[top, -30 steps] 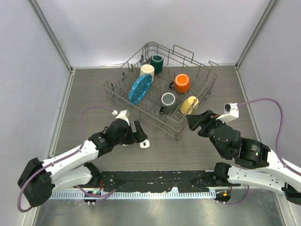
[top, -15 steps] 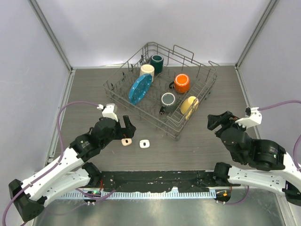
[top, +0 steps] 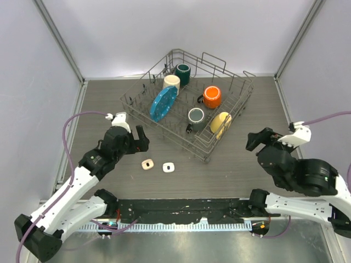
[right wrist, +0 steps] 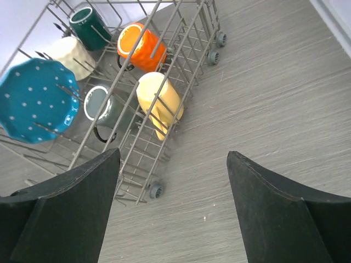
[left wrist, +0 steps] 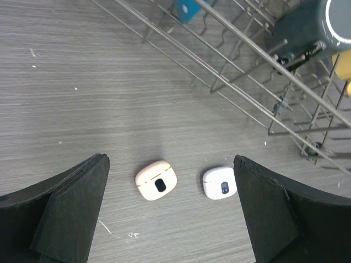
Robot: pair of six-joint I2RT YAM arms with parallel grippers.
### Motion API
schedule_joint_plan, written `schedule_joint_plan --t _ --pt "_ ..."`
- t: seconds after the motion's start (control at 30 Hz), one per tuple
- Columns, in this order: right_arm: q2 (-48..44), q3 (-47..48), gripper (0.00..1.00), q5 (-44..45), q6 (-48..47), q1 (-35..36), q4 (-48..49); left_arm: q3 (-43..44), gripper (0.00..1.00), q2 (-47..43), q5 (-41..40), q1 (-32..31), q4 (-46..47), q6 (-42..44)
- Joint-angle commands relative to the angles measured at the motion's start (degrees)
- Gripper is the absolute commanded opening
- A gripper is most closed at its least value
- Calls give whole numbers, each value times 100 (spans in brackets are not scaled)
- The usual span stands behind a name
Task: Insert the wireless bluetooth earbuds into the charging case
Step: Reset both arms
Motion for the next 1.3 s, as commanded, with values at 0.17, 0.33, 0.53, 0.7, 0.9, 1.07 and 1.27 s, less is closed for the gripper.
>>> schedule_joint_plan --t 0.17,0.33,0.53,0.7,0.9,1.07,1.27 --pt "1007 290 87 148 -1478 -130 1341 224 100 -338 1073 1166 75 300" --pt "1664 554 90 -1080 -2921 -1557 2230 136 100 -427 1461 1694 224 300" --pt "2123 721 92 -3419 -3652 -3846 3074 162 100 -391 1593 1782 207 247" --pt "2113 775 93 -5043 -3968 -6359 3277 127 100 -541 1523 1782 216 72" --pt "1746 -42 93 -6129 -3837 -7417 3558 13 100 -769 1119 1774 250 -131" --pt "1376 -219 93 -5838 -3819 -7426 3559 -110 100 -945 890 1782 471 -262" --pt "1393 -307 93 -5952 -3758 -7426 3532 -93 100 -1042 521 1782 392 -403"
